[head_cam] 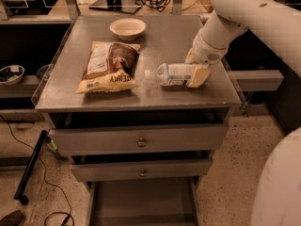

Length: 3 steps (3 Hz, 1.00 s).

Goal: Pick blue plastic bottle from bottom drawer and place on counter

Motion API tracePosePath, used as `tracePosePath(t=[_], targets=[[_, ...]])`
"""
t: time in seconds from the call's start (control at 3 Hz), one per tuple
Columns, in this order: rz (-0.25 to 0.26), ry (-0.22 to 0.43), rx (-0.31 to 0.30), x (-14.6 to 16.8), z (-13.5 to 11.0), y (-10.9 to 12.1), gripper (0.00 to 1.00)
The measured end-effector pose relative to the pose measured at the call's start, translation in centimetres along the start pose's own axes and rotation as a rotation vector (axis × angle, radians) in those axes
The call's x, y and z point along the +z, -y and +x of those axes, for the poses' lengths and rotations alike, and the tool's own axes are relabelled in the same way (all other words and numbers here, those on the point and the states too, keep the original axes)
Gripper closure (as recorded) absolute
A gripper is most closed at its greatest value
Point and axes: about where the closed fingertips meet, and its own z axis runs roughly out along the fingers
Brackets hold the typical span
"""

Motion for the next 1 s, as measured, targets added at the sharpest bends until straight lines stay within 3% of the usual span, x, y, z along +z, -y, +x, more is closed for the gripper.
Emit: tracePosePath(t=[0.33,0.67,1.0], targets=[[0.000,0.000,0.000,0.00,0.00,0.00,0.23],[0.000,0.000,0.000,0.01,0.00,0.00,0.00],[0.000,0.000,0.000,0.01,0.00,0.00,0.00]])
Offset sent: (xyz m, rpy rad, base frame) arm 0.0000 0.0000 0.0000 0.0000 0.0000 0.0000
